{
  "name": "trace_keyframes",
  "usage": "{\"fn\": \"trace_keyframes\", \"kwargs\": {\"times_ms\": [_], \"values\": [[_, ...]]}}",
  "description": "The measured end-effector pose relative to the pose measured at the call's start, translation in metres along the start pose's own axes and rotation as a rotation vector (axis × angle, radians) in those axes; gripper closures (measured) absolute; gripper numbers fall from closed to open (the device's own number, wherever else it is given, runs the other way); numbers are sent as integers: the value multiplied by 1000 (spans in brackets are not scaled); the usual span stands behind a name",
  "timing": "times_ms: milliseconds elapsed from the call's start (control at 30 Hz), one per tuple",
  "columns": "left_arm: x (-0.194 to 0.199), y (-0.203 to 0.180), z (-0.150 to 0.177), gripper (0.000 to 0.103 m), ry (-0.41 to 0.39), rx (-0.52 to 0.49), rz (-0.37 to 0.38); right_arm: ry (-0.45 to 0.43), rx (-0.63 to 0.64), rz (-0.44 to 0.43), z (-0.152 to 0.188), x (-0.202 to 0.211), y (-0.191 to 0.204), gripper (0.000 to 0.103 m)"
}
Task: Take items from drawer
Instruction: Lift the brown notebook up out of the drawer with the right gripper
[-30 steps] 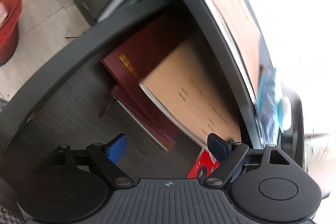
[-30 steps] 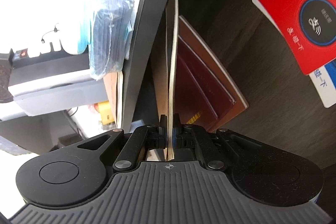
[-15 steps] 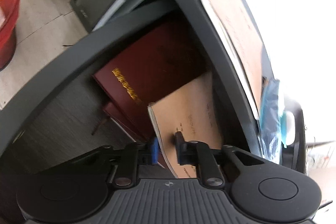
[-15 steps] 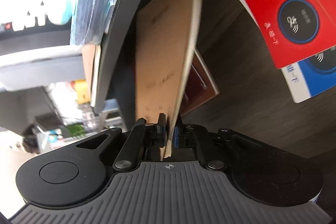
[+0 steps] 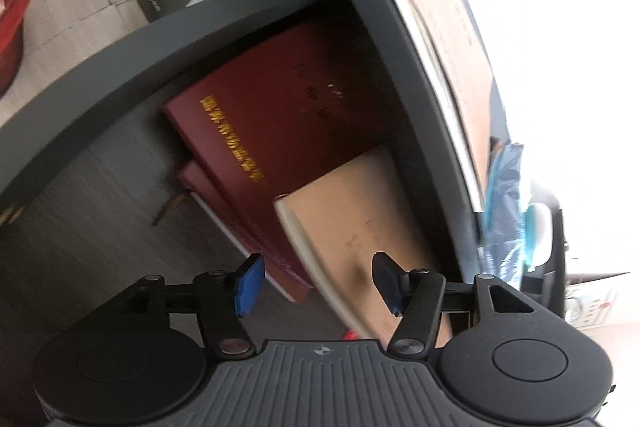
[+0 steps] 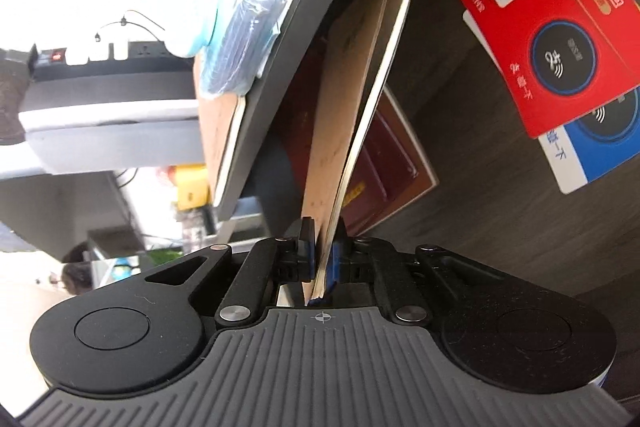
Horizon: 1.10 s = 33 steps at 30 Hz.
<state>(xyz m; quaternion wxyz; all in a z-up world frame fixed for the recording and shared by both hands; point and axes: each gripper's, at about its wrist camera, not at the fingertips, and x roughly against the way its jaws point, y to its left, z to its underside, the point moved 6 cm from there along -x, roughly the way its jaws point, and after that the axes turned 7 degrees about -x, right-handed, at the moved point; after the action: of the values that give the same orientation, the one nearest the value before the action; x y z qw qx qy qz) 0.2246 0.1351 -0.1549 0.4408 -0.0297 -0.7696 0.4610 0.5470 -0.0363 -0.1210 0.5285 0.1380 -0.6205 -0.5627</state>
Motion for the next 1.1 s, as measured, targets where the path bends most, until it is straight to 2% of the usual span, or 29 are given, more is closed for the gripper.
{"fn": "trace_keyframes", "kwargs": {"times_ms": [33, 133, 167, 200, 333, 367, 400, 567, 733, 867, 1100], "values": [[0, -1, -1, 48, -5, -1, 7, 11, 1, -2, -3, -1, 0, 96], [-3, -3, -2, 53, -6, 0, 19, 46, 9, 1, -20, 30, -19, 95], [-4, -3, -2, 62, 1, -1, 24, 51, 9, 4, -21, 31, -19, 95], [-6, -4, 0, 77, 13, -13, 19, 56, 9, 6, -22, 32, -19, 95], [-9, -13, 4, 88, 16, -95, 15, 60, 10, 18, -26, 42, -39, 94], [-7, -15, 6, 91, 13, -112, 18, 55, 13, 30, -31, 33, -41, 94], [-5, -18, 7, 94, 10, -128, 22, 49, 20, 45, -33, 32, -43, 90], [6, -34, 24, 94, -4, -259, -39, -8, 47, 101, -33, 43, -45, 87], [23, -41, 48, 94, -18, -361, -93, -122, 210, 235, -20, 52, -28, 89], [53, -46, 66, 94, -42, -416, -101, -134, 321, 281, -6, 76, -24, 89], [91, -38, 74, 93, -116, -457, -134, -127, 473, 293, 31, 88, -4, 89]]}}
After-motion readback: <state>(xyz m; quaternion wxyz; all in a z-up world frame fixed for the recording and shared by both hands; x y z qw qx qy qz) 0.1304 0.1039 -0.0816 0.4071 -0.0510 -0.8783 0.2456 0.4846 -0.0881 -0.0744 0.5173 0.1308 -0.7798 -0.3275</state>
